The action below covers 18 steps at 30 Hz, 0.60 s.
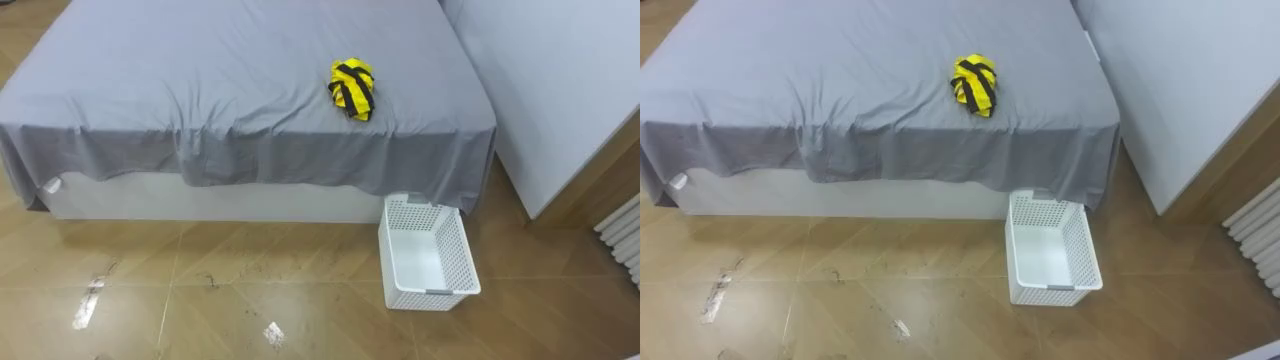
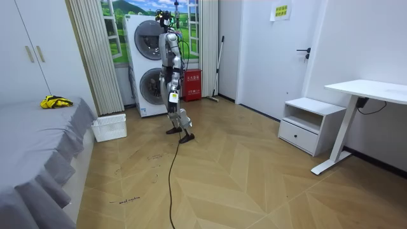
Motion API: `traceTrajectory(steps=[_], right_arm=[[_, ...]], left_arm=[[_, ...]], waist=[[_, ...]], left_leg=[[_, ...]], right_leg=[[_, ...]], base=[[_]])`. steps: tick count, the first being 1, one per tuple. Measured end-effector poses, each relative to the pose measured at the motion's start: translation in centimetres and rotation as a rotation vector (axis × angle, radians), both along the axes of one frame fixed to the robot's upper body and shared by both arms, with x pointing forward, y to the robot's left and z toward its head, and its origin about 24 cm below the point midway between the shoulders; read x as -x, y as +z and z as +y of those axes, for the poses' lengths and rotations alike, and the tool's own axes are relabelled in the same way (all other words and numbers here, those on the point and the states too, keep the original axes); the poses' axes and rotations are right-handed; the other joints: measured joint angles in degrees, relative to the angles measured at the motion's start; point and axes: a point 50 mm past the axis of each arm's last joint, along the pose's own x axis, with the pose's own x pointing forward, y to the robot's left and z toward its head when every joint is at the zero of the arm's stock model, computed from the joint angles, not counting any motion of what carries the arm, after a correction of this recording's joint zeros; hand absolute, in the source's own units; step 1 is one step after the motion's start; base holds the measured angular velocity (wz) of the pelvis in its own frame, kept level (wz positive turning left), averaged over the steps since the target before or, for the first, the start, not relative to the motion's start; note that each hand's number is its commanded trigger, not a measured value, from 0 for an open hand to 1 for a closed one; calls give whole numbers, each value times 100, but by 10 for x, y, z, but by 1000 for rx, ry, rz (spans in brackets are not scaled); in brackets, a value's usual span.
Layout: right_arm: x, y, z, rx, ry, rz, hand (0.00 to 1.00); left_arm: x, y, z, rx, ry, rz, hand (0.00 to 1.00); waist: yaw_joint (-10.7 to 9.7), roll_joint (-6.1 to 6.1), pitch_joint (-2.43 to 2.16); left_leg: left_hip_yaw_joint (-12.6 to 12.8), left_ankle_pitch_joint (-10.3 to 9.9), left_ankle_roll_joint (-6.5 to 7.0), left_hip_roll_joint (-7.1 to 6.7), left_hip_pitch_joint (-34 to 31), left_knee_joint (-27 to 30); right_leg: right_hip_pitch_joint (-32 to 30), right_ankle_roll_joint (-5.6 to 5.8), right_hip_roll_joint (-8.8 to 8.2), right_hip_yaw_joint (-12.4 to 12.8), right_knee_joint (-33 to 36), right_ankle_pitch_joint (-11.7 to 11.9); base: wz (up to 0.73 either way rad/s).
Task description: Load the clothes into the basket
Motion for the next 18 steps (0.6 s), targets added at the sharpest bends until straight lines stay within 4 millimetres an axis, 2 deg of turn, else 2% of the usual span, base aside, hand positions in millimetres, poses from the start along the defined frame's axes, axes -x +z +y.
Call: traceTrajectory(steps=[14,18], right_arm=[[6,-1,-3,-39,-83,12,0],[7,-1,-2,-51,-84,24,0]], left_arm=[[6,-2,0,69,-3,38,0],[9,-3,0,99,44,44,0]], waist=[[-34,97,-26],[-36,103,-26]], left_leg=[[-27,-2,1,6,-5,-6],[-25,-33,4,33,-6,0]], right_leg=[[7,-2,1,-1,7,1],[2,-2,23,-42,20,1]], base=[[1],[0]])
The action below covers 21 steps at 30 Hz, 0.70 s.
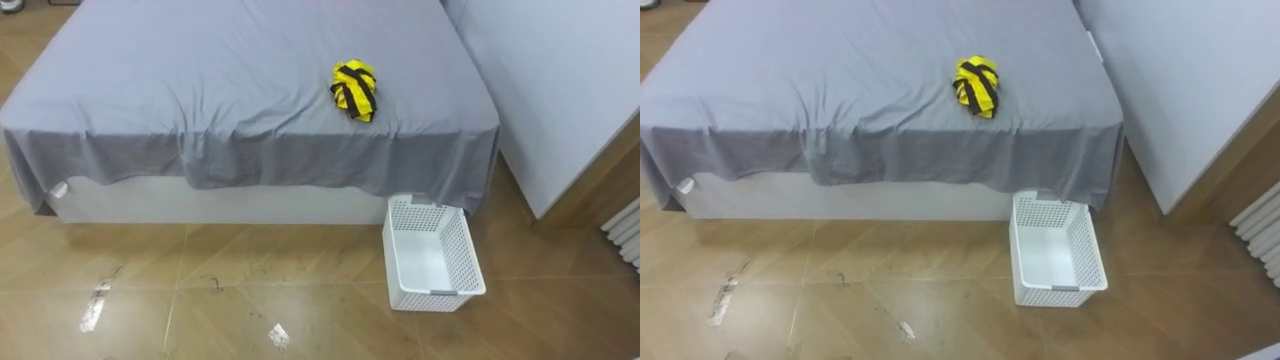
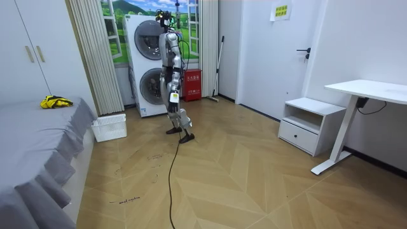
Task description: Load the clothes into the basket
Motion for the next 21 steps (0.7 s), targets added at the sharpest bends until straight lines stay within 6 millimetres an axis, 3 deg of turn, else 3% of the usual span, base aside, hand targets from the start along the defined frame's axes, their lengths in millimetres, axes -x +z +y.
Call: traceTrajectory(steps=[4,7,9,11,13,14,15,16,17,18,19,20,21], right_arm=[[1,0,0,-15,-14,8,0],[1,-1,0,-27,-15,13,0],[2,-1,4,-40,-21,13,0],[3,0,0,-36,-26,9,0],[8,0,-3,-29,-54,18,0],[17,0,-6,-16,-70,42,0],[24,1,-10,-5,-75,64,0],[25,1,-12,-1,-74,75,0],[27,0,-13,2,-70,92,0],[28,1,-13,6,-49,106,0],[28,1,-14,10,-35,111,0],[29,1,-15,17,-4,125,0],[27,1,-16,23,22,127,0]], left_arm=[[2,0,3,7,28,1,0],[3,1,7,11,85,-9,0],[2,3,13,4,133,-26,0],[1,4,14,9,171,-44,0],[-2,4,12,28,206,-69,0],[-8,4,10,39,213,-98,0],[-6,4,9,46,239,-112,0],[-4,4,9,45,244,-109,0],[5,4,12,35,254,-91,0],[19,4,13,26,264,-59,0],[25,4,13,24,268,-46,0],[33,4,13,24,269,-25,0],[32,3,11,35,262,-30,0]], waist=[[25,-8,1],[72,-16,0],[43,-105,-3],[43,-101,6],[-32,-132,-6],[-71,-176,-4],[-8,-234,-36],[47,-217,-27],[84,-202,-13],[76,-207,-15],[78,-200,-10],[65,-206,-4],[57,-278,-19]], left_leg=[[50,-181,-69,132,-43,278],[128,-468,-225,356,-250,995],[133,-479,-237,509,-788,2303],[18,-329,-58,642,-1287,3337],[-84,-428,130,312,-1705,3442],[-30,-418,154,-14,-2031,3068],[48,-268,77,-326,-2321,2350],[83,-106,51,-402,-2456,1931],[121,378,62,-425,-2727,1262],[166,744,54,-362,-2899,847],[171,919,62,-318,-2954,733],[191,1315,148,-310,-3029,738],[276,1600,403,-417,-3158,938]], right_leg=[[-6,-81,98,-3,120,-66],[-74,-206,225,-36,449,-305],[-183,-353,220,-18,722,-630],[-68,-462,216,82,854,-766],[70,-501,112,123,889,-930],[110,-429,-7,175,885,-1056],[137,-410,-95,329,884,-1134],[140,-421,-112,416,879,-1168],[190,-401,-151,482,842,-1237],[331,-388,-206,494,750,-1309],[419,-365,-234,506,692,-1336],[613,-306,-303,582,565,-1439],[711,-210,-459,601,500,-1545]], base=[[-7],[-15],[4],[6],[35],[27],[0],[-47],[-69],[-68],[-54],[-32],[-14]])
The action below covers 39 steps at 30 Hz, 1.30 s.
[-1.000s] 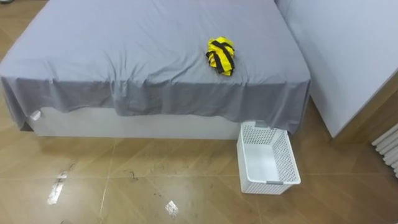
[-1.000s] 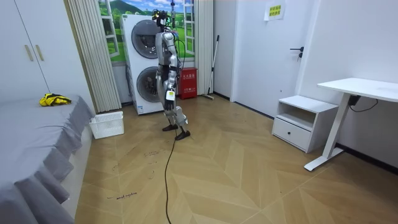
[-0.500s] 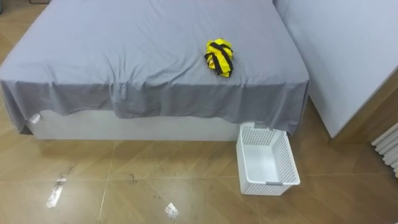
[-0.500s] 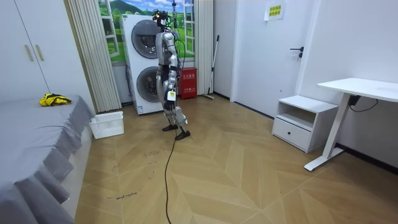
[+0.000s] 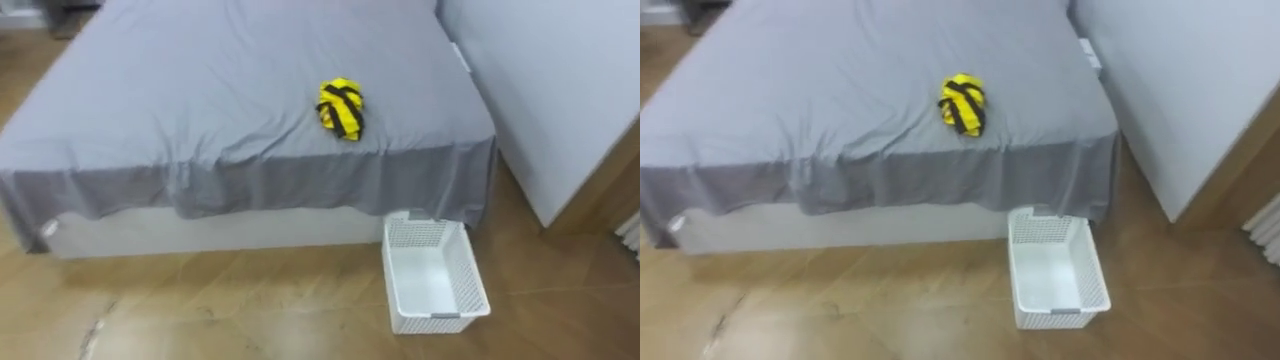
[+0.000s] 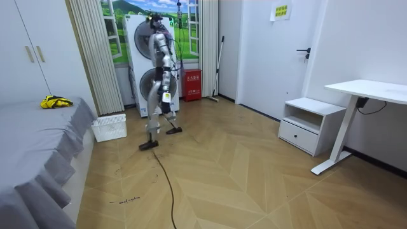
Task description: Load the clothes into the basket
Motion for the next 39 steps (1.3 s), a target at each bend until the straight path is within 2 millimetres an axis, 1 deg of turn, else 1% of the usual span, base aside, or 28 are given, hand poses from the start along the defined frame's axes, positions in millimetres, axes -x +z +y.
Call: traceTrajectory(steps=[1,2,3,4,5,7,9,10,12,14,16,17,18,19,20,21,24,25,26,27,28,29,30,34,36,37,38,39], right_arm=[[-1,0,0,2,6,-4,0],[-6,1,-1,6,7,-21,0],[-10,2,-3,14,-9,-41,0],[-13,2,-2,15,-16,-51,0],[-16,2,0,10,-19,-67,0],[-27,3,3,10,-25,-115,0],[-45,6,8,22,-1,-186,0],[-50,7,9,20,3,-206,0],[-81,17,13,12,28,-327,0],[-100,24,16,7,47,-404,0],[-115,32,23,-2,75,-475,0],[-121,36,25,-5,83,-511,0],[-124,37,25,-5,83,-529,0],[-125,38,26,-8,78,-537,0],[-131,43,27,-16,75,-574,0],[-144,52,28,-16,81,-639,0],[-165,74,26,9,94,-775,0],[-167,76,26,6,86,-786,0],[-172,81,28,-9,76,-820,0],[-174,85,31,-27,66,-850,0],[-177,88,27,-19,72,-859,0],[-181,91,26,-15,61,-871,0],[-180,91,28,-16,51,-872,0],[-165,85,17,17,27,-831,0],[-166,87,13,37,0,-837,0],[-167,88,13,40,-1,-843,0],[-169,89,13,48,7,-846,0],[-169,90,14,49,14,-849,0]], left_arm=[[-5,0,-1,8,-7,-13,0],[-13,0,-1,7,-3,-49,0],[-22,1,1,2,-12,-80,0],[-23,2,2,-2,-14,-85,0],[-24,2,4,-8,-20,-87,0],[-30,2,2,-9,-39,-91,0],[-48,3,-2,-10,-85,-129,0],[-53,3,-3,-9,-97,-139,0],[-68,4,-9,-5,-139,-176,0],[-73,5,-13,-3,-170,-192,0],[-80,7,-16,3,-214,-211,0],[-83,7,-20,15,-246,-212,0],[-82,6,-25,32,-264,-205,0],[-81,5,-27,39,-265,-203,0],[-78,5,-27,44,-271,-198,0],[-72,4,-27,49,-273,-183,0],[-60,2,-26,59,-263,-162,0],[-58,2,-26,61,-262,-162,0],[-53,4,-22,53,-250,-170,0],[-44,6,-12,28,-240,-163,0],[-39,5,-13,34,-229,-150,0],[-33,4,-13,39,-204,-143,0],[-32,5,-10,34,-181,-148,0],[-30,6,-9,33,-115,-174,0],[-30,6,-10,38,-78,-197,0],[-30,6,-10,38,-78,-197,0],[-29,6,-9,38,-74,-192,0],[-22,5,-10,43,-64,-172,0]], waist=[[-16,-54,-3],[-22,-127,-49],[-40,-143,19],[-8,-136,28],[45,-146,27],[100,-125,44],[129,-134,41],[134,-113,50],[220,48,86],[220,204,113],[117,194,106],[91,185,99],[36,257,84],[21,280,57],[34,271,17],[49,356,-37],[-25,511,40],[-67,515,58],[-154,416,142],[-67,355,49],[8,448,36],[-42,515,55],[-132,386,108],[-117,224,44],[20,231,38],[33,242,29],[43,251,8],[23,282,-79]], left_leg=[[60,8,84,-80,-133,184],[183,-356,296,-239,-396,606],[226,-704,404,-344,-505,1030],[260,-893,442,-351,-513,1209],[325,-1211,479,-367,-365,1466],[360,-1477,530,-481,112,1399],[293,-1663,553,-656,970,695],[244,-1692,549,-662,1152,571],[95,-1752,492,-520,1859,98],[-18,-1809,408,-344,2288,-180],[-170,-1889,314,-241,2624,-428],[-292,-1944,244,-204,2875,-583],[-392,-2027,151,-78,3179,-706],[-455,-2048,114,-24,3276,-736],[-513,-2115,-7,57,3397,-707],[-606,-2219,-236,228,3436,-626],[-388,-1932,-841,459,3643,-350],[-422,-1796,-829,464,3730,-204],[-434,-1667,-810,569,3817,317],[-230,-1671,-814,607,3589,1244],[-192,-1678,-819,728,3459,1759],[-379,-1687,-855,881,3123,2597],[-425,-1740,-771,901,2743,3013],[-369,-2116,-635,841,1842,2690],[-333,-2150,-630,689,1493,1642],[-337,-2123,-616,642,1420,1343],[-283,-1755,-418,630,1322,965],[-270,-1629,-353,519,1459,657]], right_leg=[[24,79,-96,4,-8,-38],[-8,194,-288,55,-23,-89],[-39,220,-384,79,103,-114],[-100,288,-406,73,256,-77],[-148,482,-489,44,731,67],[-371,515,-586,38,1860,625],[-1029,405,-712,42,3605,2016],[-1240,343,-692,28,3963,1928],[-2200,-2,-414,-340,4577,1007],[-2828,-40,-17,-634,3980,640],[-3265,-83,308,-780,2636,674],[-3381,-130,401,-904,1522,954],[-3400,-270,488,-1057,850,1680],[-3368,-331,526,-1100,639,1970],[-3373,-592,624,-1119,495,2371],[-3318,-716,738,-1202,704,2388],[-3094,-872,816,-1267,1390,1821],[-3105,-912,768,-1308,1717,1742],[-3192,-826,775,-1511,2120,1548],[-2980,-1016,865,-1538,1478,1543],[-2837,-1046,941,-1617,1501,1416],[-2636,-1096,1096,-1596,1426,1293],[-2345,-1091,1098,-1558,1190,1245],[-1641,-990,1112,-1355,364,1380],[-1488,-932,1089,-1049,243,1370],[-1485,-914,1086,-973,244,1360],[-1486,-865,1055,-810,258,1336],[-1480,-795,1008,-687,231,1324]], base=[[19],[37],[28],[0],[-18],[-2],[10],[0],[-7],[8],[44],[70],[69],[49],[16],[0],[16],[22],[-5],[-29],[-56],[-23],[0],[-5],[-64],[-77],[-63],[-49]])
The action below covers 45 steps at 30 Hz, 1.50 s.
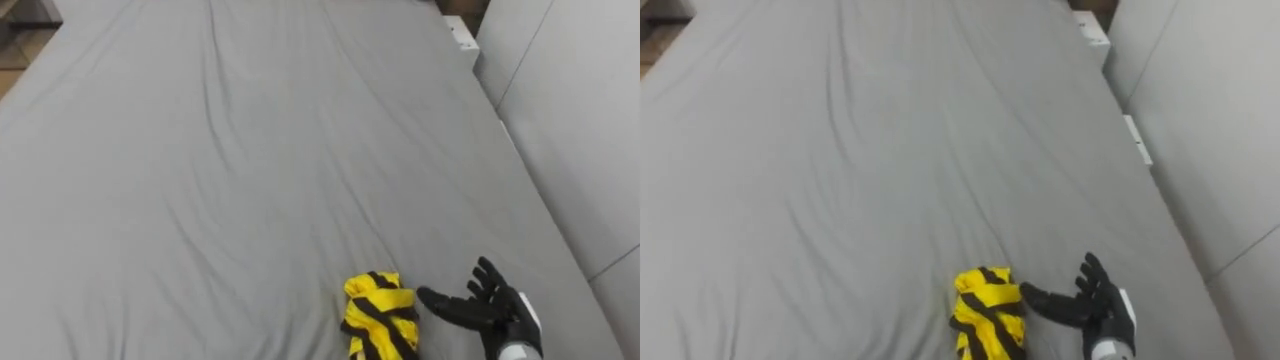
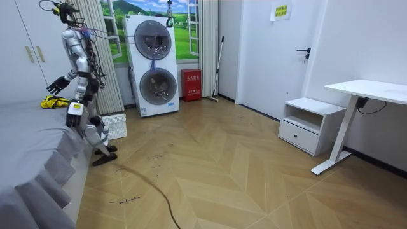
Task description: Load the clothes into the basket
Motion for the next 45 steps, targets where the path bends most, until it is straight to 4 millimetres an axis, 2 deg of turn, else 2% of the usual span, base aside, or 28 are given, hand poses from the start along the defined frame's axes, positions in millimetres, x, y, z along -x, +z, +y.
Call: traceTrajectory(steps=[1,2,3,7,9,13,18,27,30,34,36,40,41,42,43,44,45], right_arm=[[0,0,0,2,1,-2,0],[1,-1,-2,12,1,2,0],[3,-1,-3,25,5,9,0],[-1,0,1,40,33,5,0],[-6,0,10,34,77,-6,0],[-7,-1,24,8,162,-9,0],[-11,2,39,-8,274,-31,0],[-9,-6,66,-15,464,5,0],[-5,-8,68,-2,508,24,0],[-4,-9,70,21,545,36,0],[1,-12,69,29,559,53,5],[7,-17,63,86,584,90,7],[10,-20,60,109,592,108,13],[13,-24,56,124,591,128,29],[13,-25,55,134,591,135,53],[15,-27,51,151,583,144,93],[17,-30,47,164,574,163,100]], left_arm=[[2,-1,0,4,4,7,0],[3,-1,-1,10,5,11,0],[3,-1,-2,13,3,7,0],[2,-1,-2,18,1,5,0],[0,-2,-2,18,-4,9,0],[-1,-3,-2,17,-5,16,0],[-5,-4,0,27,-17,34,0],[-13,-7,1,29,-31,73,0],[-17,-6,3,27,-35,76,0],[-17,-6,6,23,-38,86,0],[-18,-5,7,22,-39,84,0],[-20,-6,7,15,-41,96,0],[-20,-5,8,13,-45,103,0],[-20,-5,9,11,-53,112,0],[-19,-6,9,12,-54,117,0],[-19,-6,9,13,-53,125,0],[-19,-6,10,14,-53,135,0]], waist=[[-30,4,5],[-53,-39,51],[-50,-44,81],[-26,-44,101],[-24,-54,118],[14,-43,124],[125,-1,102],[177,-6,113],[160,-23,127],[130,-47,110],[118,-56,103],[86,-64,90],[66,-63,88],[31,-61,70],[11,-58,61],[-24,-60,55],[-30,-69,54]], left_leg=[[4,65,17,-63,73,-132],[12,157,41,-152,204,-347],[0,176,45,-185,238,-458],[-11,202,43,-260,224,-623],[-9,253,43,-279,216,-725],[-11,294,41,-304,189,-798],[-4,294,43,-312,-2,-800],[5,293,44,-320,21,-882],[2,293,45,-326,-22,-895],[2,302,58,-337,-113,-892],[-8,304,63,-347,-133,-898],[-23,305,63,-354,-186,-905],[-29,305,64,-357,-192,-919],[-55,306,65,-364,-191,-935],[-67,306,65,-368,-187,-948],[-64,311,73,-371,-157,-992],[-58,315,76,-374,-102,-1051]], right_leg=[[7,26,-33,36,-34,9],[13,57,-78,76,-75,28],[4,67,-100,76,-83,26],[-28,92,-119,72,-120,10],[-26,93,-130,49,-215,8],[-53,96,-134,40,-357,4],[-222,103,-136,41,-342,17],[-226,104,-138,65,-361,18],[-288,105,-138,78,-359,17],[-372,115,-143,78,-369,21],[-397,124,-148,83,-380,27],[-440,134,-153,93,-391,33],[-437,139,-152,85,-413,36],[-414,145,-152,67,-465,41],[-409,146,-152,62,-472,42],[-401,147,-154,58,-472,42],[-374,148,-154,59,-473,43]], base=[[-22],[-5],[-5],[2],[9],[4],[0],[0],[0],[0],[0],[0],[7],[7],[6],[0],[0]])
